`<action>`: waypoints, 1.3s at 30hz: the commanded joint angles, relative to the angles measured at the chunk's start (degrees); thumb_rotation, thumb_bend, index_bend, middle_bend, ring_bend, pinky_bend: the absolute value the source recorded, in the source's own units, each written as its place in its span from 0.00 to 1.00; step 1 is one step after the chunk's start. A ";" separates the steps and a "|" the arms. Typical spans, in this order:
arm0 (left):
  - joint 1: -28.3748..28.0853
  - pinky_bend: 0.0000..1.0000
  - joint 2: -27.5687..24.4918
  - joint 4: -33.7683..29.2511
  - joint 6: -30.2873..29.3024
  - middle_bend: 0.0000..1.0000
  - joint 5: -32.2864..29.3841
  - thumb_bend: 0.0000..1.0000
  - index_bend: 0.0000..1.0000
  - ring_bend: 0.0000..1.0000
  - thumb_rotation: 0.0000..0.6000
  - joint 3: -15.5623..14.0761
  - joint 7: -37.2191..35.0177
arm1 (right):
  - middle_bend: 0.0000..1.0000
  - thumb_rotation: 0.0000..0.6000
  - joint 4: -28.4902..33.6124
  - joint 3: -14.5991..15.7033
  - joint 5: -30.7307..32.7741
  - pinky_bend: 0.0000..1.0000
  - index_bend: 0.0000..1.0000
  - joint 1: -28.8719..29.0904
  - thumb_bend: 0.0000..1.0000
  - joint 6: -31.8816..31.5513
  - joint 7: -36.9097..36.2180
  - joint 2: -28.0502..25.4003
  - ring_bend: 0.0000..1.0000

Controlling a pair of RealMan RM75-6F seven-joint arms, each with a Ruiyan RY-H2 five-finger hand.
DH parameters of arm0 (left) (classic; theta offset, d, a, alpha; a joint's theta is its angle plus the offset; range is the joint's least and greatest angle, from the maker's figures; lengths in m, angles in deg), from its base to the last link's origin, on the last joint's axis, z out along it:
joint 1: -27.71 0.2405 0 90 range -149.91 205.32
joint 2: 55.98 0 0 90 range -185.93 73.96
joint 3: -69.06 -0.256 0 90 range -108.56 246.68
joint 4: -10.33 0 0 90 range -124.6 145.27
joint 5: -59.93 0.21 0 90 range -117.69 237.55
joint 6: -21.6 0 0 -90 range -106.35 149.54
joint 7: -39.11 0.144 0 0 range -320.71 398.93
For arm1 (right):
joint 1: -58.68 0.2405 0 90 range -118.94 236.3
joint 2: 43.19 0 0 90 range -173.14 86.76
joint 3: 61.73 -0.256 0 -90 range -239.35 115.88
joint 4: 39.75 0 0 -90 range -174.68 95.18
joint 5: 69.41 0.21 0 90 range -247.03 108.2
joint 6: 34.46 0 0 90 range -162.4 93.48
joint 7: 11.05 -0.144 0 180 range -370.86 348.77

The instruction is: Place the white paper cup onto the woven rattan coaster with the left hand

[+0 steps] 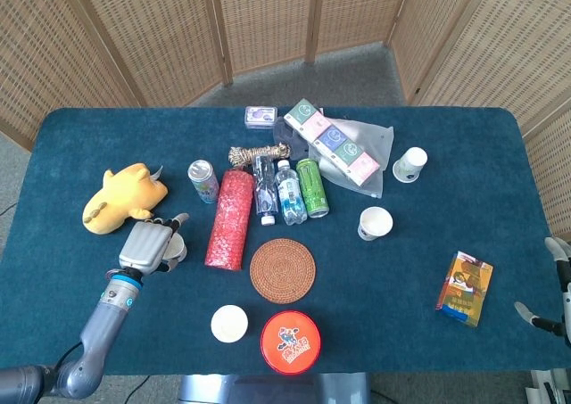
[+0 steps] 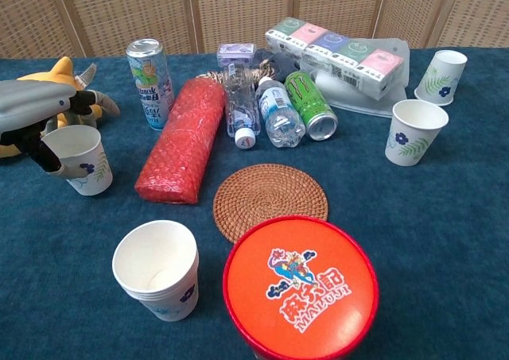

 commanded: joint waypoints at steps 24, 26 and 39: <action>-9.38 0.49 4.72 -5.82 5.26 0.47 5.98 0.28 0.20 0.38 1.00 7.27 -6.11 | 0.00 1.00 0.07 -0.18 -0.04 0.30 0.00 -0.10 0.18 -0.24 -1.12 -0.33 0.00; -10.91 0.49 6.06 -5.02 5.86 0.47 5.25 0.28 0.20 0.38 1.00 7.62 -4.58 | 0.00 1.00 0.00 -0.24 0.10 0.30 0.00 -0.10 0.18 -0.16 -1.48 -0.43 0.00; -19.16 0.47 15.23 -0.41 8.32 0.47 -4.28 0.28 0.20 0.37 1.00 7.89 3.93 | 0.00 1.00 0.04 -0.35 -0.14 0.30 0.00 -0.18 0.18 -0.24 -3.11 -1.02 0.00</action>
